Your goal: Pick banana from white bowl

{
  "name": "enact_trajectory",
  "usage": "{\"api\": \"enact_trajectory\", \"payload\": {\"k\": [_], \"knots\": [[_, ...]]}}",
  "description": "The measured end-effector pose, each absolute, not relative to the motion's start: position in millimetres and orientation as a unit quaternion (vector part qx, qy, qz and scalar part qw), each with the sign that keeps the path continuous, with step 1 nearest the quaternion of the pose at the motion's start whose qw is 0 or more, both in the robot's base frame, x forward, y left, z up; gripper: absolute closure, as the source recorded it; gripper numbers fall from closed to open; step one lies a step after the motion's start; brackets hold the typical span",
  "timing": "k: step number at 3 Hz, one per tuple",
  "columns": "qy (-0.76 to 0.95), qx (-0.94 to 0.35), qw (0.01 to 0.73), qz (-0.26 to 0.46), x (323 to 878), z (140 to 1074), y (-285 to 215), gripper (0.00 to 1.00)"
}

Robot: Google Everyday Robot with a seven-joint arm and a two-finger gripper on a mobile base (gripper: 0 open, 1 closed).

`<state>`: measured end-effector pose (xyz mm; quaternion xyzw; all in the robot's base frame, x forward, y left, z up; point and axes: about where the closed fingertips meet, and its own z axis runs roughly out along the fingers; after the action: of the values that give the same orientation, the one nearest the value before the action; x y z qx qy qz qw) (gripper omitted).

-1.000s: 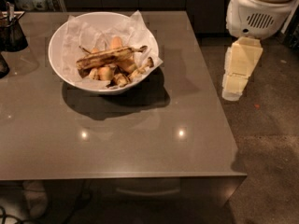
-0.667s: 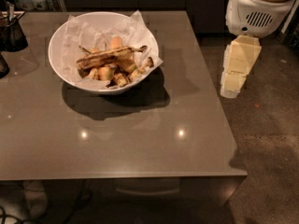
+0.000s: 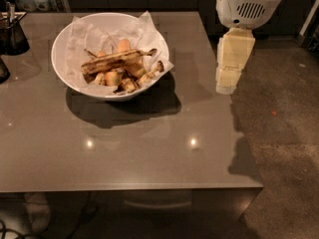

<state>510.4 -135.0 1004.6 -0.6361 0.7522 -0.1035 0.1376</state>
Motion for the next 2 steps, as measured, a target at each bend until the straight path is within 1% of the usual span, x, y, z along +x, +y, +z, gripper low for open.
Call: {"api": "enact_trajectory", "payload": {"k": [1, 2], "knots": [[0.724, -0.667, 0.131, -0.119, 521, 1007, -107, 0.00], [0.708, -0.678, 0.128, -0.149, 525, 1007, -84, 0.00]]}}
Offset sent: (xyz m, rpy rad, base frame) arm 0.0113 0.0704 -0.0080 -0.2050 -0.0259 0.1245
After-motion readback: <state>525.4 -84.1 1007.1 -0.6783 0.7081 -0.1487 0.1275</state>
